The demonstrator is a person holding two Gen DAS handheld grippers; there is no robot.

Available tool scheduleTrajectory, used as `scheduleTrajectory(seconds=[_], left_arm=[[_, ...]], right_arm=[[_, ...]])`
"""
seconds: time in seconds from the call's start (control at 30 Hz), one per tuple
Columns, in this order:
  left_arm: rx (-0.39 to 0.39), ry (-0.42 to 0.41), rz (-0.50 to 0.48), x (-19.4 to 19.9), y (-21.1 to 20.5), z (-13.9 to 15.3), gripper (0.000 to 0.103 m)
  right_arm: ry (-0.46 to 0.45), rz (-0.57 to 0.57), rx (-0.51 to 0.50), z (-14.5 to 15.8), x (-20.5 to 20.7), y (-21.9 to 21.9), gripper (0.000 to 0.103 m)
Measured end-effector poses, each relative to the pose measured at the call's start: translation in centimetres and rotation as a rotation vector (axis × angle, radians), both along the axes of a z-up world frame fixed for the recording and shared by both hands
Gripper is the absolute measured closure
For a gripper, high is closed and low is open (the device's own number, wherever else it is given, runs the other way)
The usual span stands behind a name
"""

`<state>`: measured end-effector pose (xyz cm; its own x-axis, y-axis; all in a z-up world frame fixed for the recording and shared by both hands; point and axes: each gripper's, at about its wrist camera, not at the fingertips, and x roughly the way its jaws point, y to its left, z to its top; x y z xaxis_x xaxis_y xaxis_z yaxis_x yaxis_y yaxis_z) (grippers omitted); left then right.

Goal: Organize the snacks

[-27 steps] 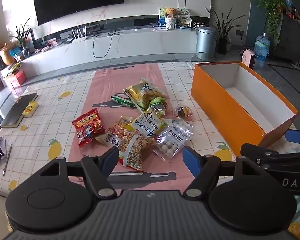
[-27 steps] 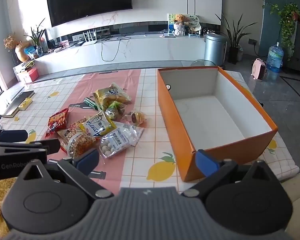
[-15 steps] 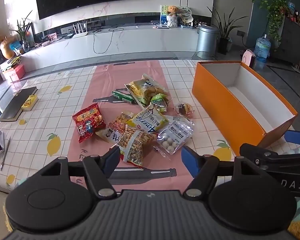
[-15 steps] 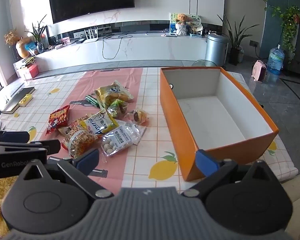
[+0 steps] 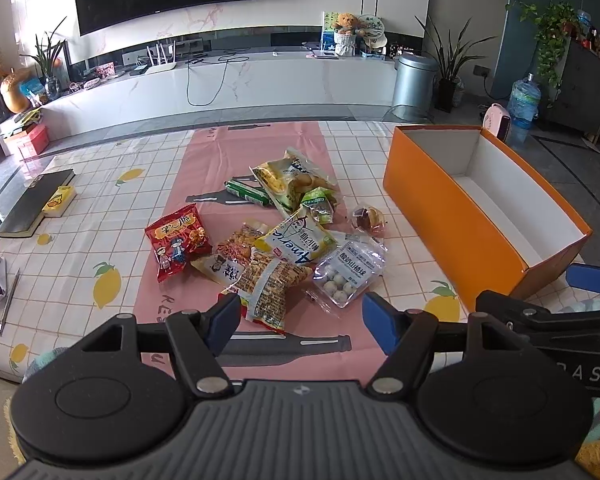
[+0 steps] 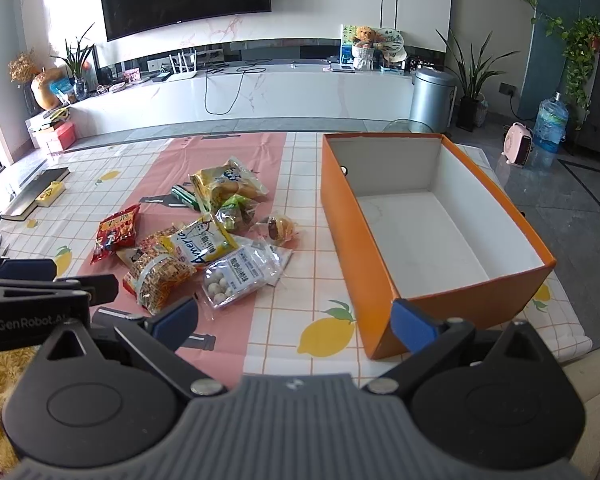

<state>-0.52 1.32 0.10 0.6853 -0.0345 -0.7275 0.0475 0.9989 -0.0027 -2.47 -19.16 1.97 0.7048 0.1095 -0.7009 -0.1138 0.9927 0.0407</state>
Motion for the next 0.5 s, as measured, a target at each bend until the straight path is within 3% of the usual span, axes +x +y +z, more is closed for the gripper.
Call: scheduleTrajectory(seconds=[0.5], left_arm=[[-0.002, -0.001, 0.0, 0.05, -0.05, 0.14, 0.021]], right_arm=[[-0.001, -0.004, -0.01, 0.13, 0.14, 0.18, 0.004]])
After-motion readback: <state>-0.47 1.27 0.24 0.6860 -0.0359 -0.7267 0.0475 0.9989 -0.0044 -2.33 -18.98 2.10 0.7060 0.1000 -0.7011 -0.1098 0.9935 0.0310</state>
